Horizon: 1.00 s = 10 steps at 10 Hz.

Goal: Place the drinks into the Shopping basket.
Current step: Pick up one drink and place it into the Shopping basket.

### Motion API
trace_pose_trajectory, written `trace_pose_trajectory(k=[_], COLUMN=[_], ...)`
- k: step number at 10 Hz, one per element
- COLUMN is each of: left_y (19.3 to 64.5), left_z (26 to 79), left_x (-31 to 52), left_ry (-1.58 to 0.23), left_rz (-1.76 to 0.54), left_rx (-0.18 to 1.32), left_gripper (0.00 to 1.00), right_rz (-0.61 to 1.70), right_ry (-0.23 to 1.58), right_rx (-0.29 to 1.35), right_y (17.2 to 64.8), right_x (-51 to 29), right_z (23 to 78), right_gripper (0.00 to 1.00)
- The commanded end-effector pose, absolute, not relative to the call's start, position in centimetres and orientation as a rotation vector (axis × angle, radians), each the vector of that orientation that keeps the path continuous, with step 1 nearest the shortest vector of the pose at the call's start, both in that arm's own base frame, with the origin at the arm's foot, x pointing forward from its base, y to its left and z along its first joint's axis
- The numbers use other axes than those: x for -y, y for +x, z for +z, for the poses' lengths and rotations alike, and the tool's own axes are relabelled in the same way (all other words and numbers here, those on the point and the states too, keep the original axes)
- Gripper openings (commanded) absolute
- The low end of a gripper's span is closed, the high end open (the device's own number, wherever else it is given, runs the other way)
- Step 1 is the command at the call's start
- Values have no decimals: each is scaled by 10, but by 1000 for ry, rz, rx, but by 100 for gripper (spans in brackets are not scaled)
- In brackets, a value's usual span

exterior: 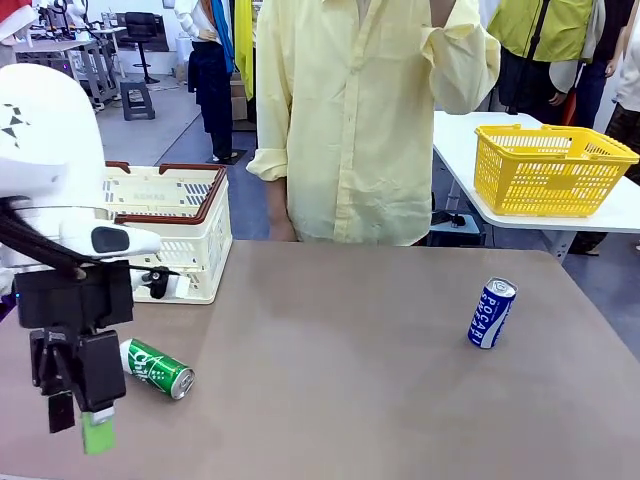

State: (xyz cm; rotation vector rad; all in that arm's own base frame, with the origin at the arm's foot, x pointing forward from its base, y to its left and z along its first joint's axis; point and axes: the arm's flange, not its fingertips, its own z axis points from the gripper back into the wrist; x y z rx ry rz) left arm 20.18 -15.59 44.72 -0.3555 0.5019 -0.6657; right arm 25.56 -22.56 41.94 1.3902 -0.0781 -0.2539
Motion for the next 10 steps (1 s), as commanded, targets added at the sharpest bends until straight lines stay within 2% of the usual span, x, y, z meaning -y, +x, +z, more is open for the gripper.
trace_pose_trajectory(k=[1,6,7,9,10], left_y=[194,197,199,187,188], left_z=[467,465,454,435,429], left_x=[142,145,153,155,150], left_ry=[-390,-381,-358,-197,-136], left_rz=[-650,-655,-566,-127,-46], left_rx=[-451,-443,-347,-124,-18], left_gripper=[100,100,100,100,100], right_rz=[-226,-226,-226,-226,-226], right_ry=[1391,1391,1391,1391,1391], right_rx=[88,88,88,88,88], right_y=[254,254,254,254,254], right_x=[228,228,228,228,228], right_z=[421,421,421,421,421], right_gripper=[100,100,100,100,100])
